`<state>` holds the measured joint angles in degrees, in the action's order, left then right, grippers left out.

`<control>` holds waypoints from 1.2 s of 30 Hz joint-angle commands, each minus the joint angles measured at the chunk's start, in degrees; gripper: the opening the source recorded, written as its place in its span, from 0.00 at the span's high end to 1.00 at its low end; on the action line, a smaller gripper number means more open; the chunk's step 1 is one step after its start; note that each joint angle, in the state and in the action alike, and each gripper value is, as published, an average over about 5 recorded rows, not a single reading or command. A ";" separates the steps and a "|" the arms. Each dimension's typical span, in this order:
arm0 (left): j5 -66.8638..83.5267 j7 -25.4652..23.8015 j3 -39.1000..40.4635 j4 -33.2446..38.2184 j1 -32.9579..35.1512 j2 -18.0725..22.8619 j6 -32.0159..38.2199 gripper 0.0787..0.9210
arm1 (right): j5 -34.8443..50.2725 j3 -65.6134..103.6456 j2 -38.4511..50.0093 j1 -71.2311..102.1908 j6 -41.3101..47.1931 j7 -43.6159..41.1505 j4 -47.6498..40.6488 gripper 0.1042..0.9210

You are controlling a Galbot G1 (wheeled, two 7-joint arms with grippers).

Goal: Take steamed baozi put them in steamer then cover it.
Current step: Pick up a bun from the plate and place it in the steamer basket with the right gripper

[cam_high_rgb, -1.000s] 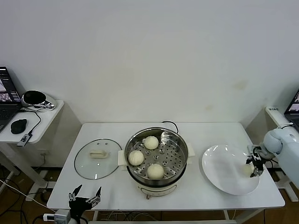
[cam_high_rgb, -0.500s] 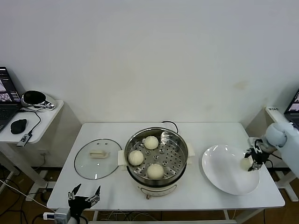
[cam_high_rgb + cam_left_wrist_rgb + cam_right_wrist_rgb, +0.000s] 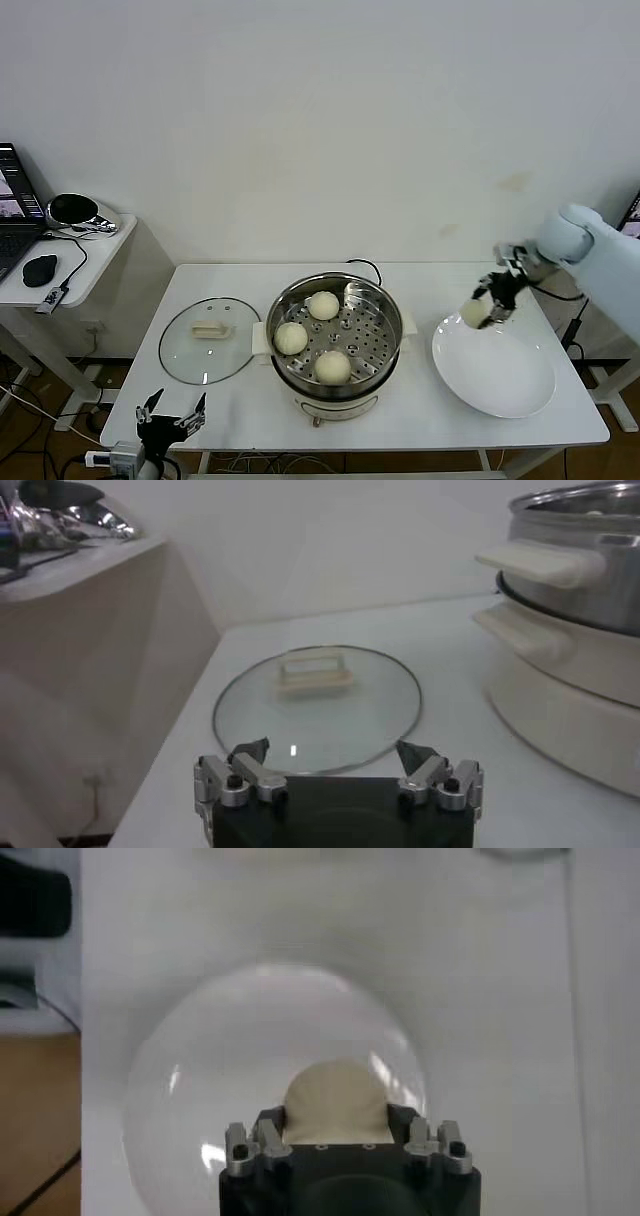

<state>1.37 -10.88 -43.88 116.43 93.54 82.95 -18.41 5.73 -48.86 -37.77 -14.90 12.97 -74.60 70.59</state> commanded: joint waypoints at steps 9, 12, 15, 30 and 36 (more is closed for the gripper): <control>0.92 0.12 -0.90 1.81 -0.06 -0.07 -0.24 0.12 | 20.88 -21.01 -15.77 -22.85 7.27 0.05 1.24 0.36; 1.11 0.14 -1.08 2.17 -0.30 0.13 -0.25 0.12 | 22.59 -22.11 -17.76 -23.18 8.30 0.44 0.97 0.36; 1.16 0.16 -1.12 2.47 -0.29 0.27 -0.26 0.12 | 23.25 -22.91 -19.84 -23.30 9.14 0.92 0.98 0.36; 2.24 0.56 -1.57 2.17 -0.31 0.19 -0.12 0.12 | 21.02 -25.49 -27.34 -19.59 12.50 3.95 -0.83 0.36; 2.49 0.54 -1.66 2.42 -0.34 0.15 -0.12 0.12 | 16.59 -26.07 -27.41 -17.91 13.36 5.27 -0.73 0.36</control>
<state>3.67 -10.35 -45.53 118.92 93.22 83.10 -18.50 25.26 -73.35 -62.34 -33.59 25.11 -70.37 70.41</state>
